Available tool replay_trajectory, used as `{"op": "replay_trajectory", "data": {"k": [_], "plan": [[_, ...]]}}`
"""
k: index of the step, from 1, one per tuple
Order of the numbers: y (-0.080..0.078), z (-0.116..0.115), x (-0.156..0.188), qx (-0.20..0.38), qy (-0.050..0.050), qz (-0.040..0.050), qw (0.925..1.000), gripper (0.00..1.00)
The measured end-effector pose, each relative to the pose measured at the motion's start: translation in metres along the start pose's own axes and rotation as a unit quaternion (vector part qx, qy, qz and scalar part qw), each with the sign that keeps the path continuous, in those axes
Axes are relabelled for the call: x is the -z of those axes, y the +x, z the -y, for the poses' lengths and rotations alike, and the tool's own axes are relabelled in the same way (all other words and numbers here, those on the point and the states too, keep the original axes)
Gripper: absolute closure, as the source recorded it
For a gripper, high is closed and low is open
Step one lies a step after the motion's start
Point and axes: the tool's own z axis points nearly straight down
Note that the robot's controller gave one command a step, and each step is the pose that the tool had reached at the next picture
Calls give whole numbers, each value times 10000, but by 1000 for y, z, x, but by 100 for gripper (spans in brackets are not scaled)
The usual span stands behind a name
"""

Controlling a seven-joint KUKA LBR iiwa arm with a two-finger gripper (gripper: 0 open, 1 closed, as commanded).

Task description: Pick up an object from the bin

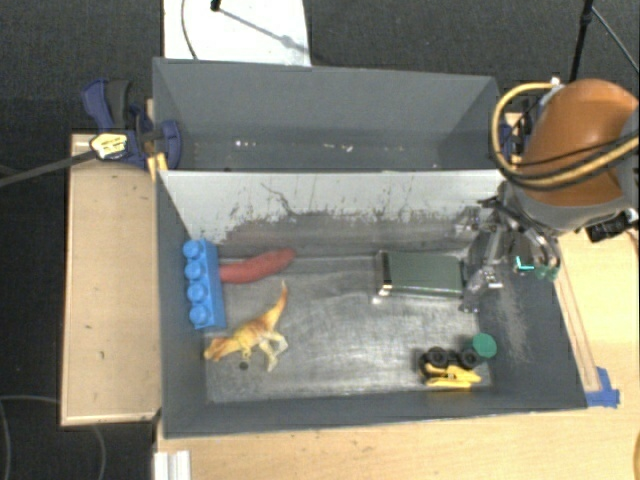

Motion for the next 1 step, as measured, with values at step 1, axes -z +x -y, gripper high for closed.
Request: {"op": "replay_trajectory", "data": {"k": [1], "plan": [[-2,0,4,11,5,37,10000,0]]}}
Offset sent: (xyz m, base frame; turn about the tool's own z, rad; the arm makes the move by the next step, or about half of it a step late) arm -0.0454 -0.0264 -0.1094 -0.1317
